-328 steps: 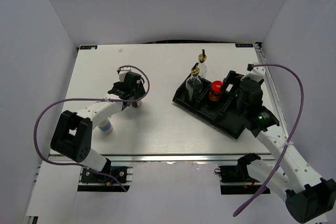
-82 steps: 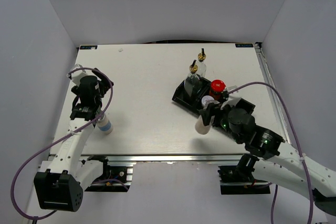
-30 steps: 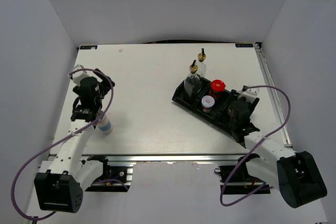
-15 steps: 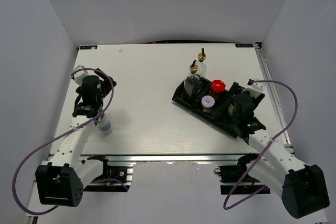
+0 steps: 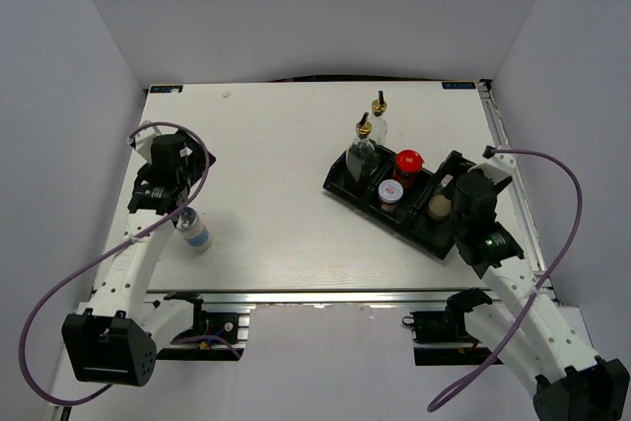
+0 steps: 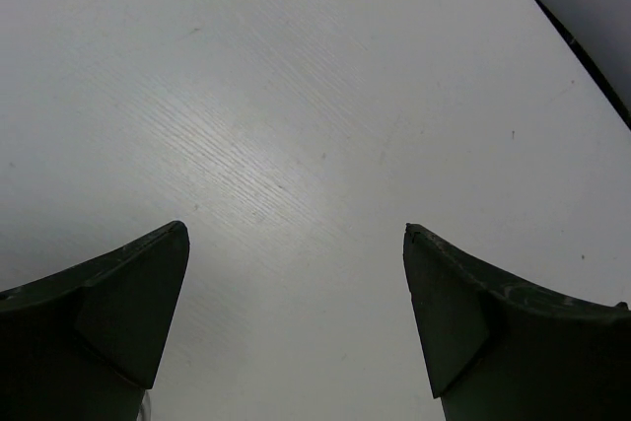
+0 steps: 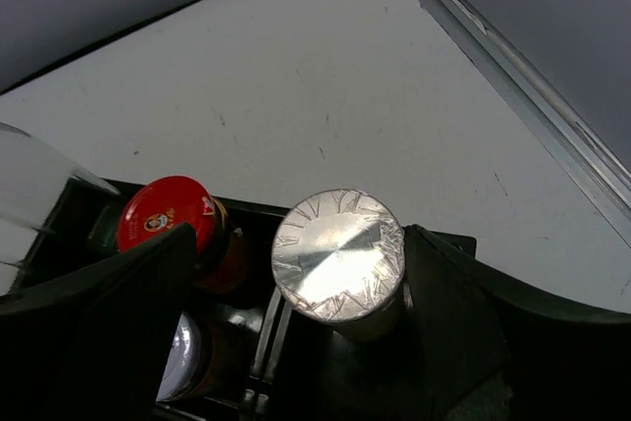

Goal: Organize the condiment bottles

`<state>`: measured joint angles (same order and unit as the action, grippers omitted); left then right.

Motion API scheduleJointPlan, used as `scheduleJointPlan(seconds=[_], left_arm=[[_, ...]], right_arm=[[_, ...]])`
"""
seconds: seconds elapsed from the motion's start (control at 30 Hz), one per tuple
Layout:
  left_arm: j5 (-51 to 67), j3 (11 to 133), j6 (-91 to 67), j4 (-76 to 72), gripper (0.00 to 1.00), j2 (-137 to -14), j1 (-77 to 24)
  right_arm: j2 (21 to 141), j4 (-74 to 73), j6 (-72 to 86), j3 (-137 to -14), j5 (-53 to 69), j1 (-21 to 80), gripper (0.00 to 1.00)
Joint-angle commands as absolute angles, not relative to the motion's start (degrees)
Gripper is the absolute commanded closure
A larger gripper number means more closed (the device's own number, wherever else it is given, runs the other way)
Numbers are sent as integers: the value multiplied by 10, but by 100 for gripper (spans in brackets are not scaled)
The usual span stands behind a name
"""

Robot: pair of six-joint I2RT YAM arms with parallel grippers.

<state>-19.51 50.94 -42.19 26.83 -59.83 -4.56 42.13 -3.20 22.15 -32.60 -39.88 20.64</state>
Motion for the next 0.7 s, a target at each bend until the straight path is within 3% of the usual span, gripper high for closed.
scheduleJointPlan(seconds=[0.0, 0.17, 0.5, 0.67], left_arm=[[-228, 552, -403, 363, 2, -585, -41], [-303, 564, -381, 479, 2, -604, -42], [-228, 541, -341, 519, 2, -628, -42], [-251, 543, -326, 555, 2, -640, -42]], right_arm=[[386, -14, 213, -364, -373, 205, 11], [371, -26, 207, -367, -371, 205, 11], [336, -12, 207, -345, -387, 205, 11], [333, -28, 209, -348, -404, 206, 11]])
